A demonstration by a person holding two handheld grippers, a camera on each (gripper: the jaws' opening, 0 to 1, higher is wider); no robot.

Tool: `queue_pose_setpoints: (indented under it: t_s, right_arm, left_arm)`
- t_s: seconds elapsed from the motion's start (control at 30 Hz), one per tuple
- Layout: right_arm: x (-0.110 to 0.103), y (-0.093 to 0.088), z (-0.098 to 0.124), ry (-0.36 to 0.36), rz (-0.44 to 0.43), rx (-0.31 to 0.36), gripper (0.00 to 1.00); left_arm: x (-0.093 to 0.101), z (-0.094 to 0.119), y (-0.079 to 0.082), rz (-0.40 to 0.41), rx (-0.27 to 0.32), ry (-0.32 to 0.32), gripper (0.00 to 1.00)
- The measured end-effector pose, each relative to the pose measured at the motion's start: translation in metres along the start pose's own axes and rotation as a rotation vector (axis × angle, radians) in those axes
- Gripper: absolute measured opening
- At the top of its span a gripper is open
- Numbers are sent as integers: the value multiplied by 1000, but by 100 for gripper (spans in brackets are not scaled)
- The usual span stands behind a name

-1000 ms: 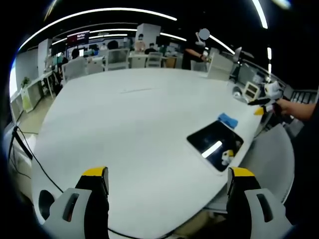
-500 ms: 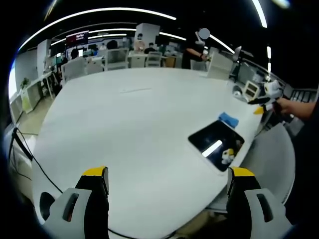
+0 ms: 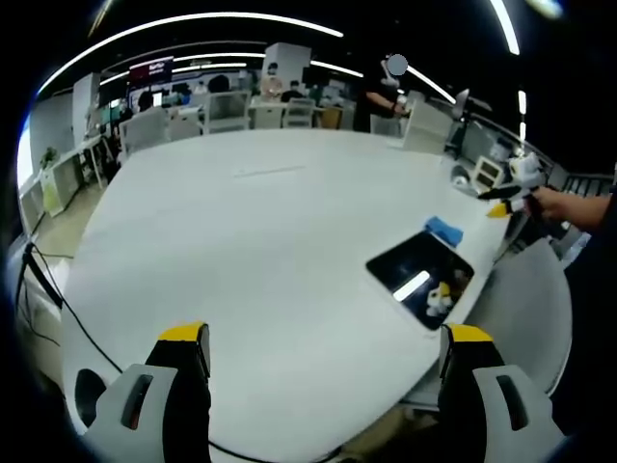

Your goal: Wipe the mirror surface with the cleaning cloth until all visible marks leave the cleaned area.

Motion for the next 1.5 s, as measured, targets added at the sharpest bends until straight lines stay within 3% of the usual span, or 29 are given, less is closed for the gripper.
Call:
queue_pose_setpoints:
  t_s: [0.73, 0.93, 1.07, 1.23, 1.37, 1.43, 1.5]
  right_arm:
    - [1, -4, -5, 0, -6, -28, 79]
    - [-2, -5, -8, 5, -2, -28, 72]
    - [-4, -1, -25, -32, 42, -7, 59]
    - [-5, 2, -58, -32, -9, 2, 45]
    - [-6, -6, -86, -38, -5, -38, 33]
    - [-11, -13, -100, -7, -25, -68, 32]
    - [-14, -21, -108, -16, 27, -103, 32]
  left_arm:
    - [1, -5, 0, 0, -4, -2, 100]
    - [2, -5, -1, 2, -5, -4, 100]
    - [5, -4, -2, 6, -6, 0, 100]
    - [10, -3, -4, 9, -10, 2, 100]
    - [11, -2, -4, 12, -11, 4, 100]
    - [11, 0, -6, 15, -11, 7, 100]
    - [9, 3, -8, 18, -13, 13, 100]
Point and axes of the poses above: the point that each gripper's makers call its tool centre point, and the gripper's own axes: z roughly backward along the fingers, x roughly to its right, y roughly out of its top, the point moved 5 cm from there along z, roughly backward along the fingers, and after that the axes turned 1 degree about x, right-handed, at the moved point
